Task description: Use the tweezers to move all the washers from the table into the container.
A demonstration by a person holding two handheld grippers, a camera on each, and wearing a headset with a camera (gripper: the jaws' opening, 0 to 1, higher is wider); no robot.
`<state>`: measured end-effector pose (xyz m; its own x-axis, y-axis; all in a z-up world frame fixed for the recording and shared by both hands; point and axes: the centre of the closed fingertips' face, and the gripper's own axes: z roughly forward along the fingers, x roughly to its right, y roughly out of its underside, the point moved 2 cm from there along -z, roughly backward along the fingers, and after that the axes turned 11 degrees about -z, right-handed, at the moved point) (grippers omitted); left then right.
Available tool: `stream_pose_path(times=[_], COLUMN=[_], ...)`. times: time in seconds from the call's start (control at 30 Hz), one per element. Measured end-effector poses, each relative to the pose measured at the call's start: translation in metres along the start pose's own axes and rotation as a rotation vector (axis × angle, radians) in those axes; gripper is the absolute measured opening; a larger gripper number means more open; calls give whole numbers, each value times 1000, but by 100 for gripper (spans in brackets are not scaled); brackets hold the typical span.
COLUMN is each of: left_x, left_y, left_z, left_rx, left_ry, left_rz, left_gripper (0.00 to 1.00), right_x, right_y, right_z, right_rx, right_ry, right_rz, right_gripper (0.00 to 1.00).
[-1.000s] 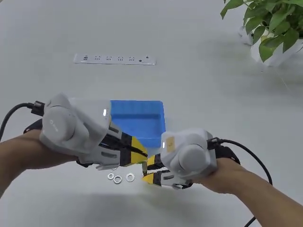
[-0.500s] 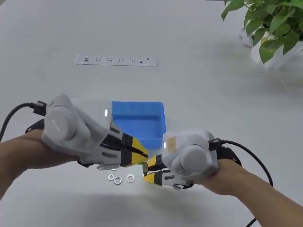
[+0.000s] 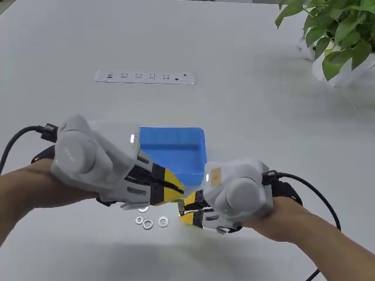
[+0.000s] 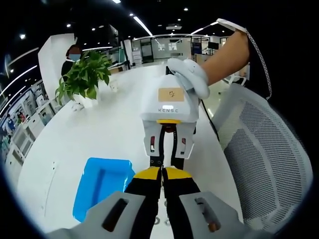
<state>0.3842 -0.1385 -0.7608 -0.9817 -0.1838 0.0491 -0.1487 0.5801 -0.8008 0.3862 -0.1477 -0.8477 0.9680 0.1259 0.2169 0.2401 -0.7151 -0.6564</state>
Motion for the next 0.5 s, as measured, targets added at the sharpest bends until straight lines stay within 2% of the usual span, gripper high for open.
stream_pose_path(times=[0.3, 0.5], left_x=[-1, -3], left_y=[-12, -24], left_z=[-14, -25], left_rx=[0, 11], left_ry=[-16, -30], left_rz=[11, 29], left_gripper=[6, 6], right_x=[8, 17], right_y=[-14, -23], right_z=[-10, -20], right_rx=[9, 13], right_ry=[21, 47], right_rz=[-25, -44], right_gripper=[10, 10])
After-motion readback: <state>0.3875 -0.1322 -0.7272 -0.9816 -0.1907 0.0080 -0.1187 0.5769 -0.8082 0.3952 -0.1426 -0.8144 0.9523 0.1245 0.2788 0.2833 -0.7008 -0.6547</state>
